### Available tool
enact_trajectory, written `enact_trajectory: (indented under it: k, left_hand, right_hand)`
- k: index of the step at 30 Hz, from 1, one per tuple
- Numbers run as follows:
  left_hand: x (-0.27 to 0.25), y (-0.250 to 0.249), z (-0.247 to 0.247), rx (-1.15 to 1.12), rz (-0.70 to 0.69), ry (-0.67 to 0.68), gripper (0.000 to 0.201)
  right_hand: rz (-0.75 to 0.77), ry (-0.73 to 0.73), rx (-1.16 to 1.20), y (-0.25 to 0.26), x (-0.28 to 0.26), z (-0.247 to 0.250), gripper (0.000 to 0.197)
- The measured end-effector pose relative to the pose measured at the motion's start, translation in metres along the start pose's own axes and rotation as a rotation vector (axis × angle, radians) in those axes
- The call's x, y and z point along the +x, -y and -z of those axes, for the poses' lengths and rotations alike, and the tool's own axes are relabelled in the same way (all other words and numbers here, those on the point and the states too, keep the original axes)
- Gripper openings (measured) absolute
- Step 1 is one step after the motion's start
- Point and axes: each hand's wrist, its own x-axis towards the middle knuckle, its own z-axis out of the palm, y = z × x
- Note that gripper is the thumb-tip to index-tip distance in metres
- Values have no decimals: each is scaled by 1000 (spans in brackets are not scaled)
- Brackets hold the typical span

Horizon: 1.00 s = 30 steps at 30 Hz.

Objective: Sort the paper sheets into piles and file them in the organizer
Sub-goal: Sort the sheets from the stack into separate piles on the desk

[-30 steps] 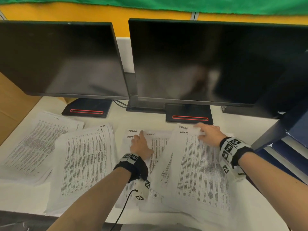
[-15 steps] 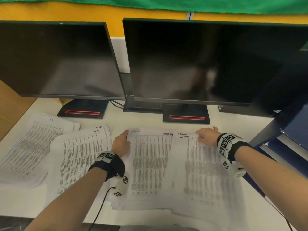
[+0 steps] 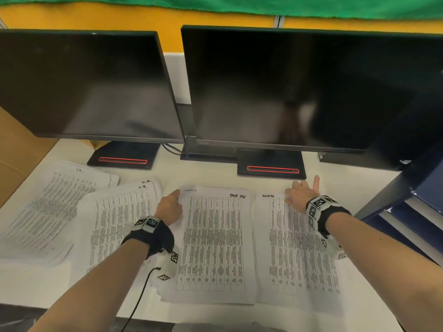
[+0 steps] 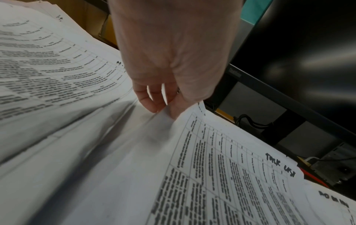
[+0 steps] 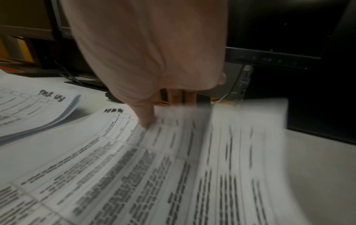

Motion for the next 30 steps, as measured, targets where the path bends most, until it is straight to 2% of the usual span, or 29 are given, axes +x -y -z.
enact_trajectory:
  k: [3,5,7,9,12,15,18,20,22,24,27,30]
  left_hand:
    - [-1,-2,1,-32,-23,-3,30]
    - [-1,-2,2,-82,-33,-1,19]
    - [-1,-2,5,-139,-48,19,15]
    - [-2,1,8,-199,-55,28,15]
    - [-1,11,13,-277,-43,51,31]
    - [2,21,15,-348,-6,74,51]
    - [2,24,15,-423,5,108,64]
    - [2,25,16,-475,-10,140,73]
    - [-7,14,22,-489,-14,175,59]
    - [-16,2,27,-523,-31,208,32]
    - [-17,0,28,-565,-36,235,27]
    - [-13,0,27,-562,-39,246,23]
  right_hand:
    - [-30,-185,102,17,0,0,41]
    - [-8,-275,286,39,1,3,33]
    - [15,-250,454,61,1,6,20]
    - [-5,-201,520,75,1,4,15]
    - [-45,-235,518,85,2,2,9]
    - [-53,-210,508,88,1,1,24]
    - [-54,-180,551,90,-2,0,18]
    - [-49,-201,620,93,-4,-1,24]
    - [-70,-185,647,95,-7,-1,46]
    - [-96,-131,584,97,-8,1,51]
    - [-119,-164,654,101,-11,3,27]
    - [-125,-260,844,104,-15,4,18]
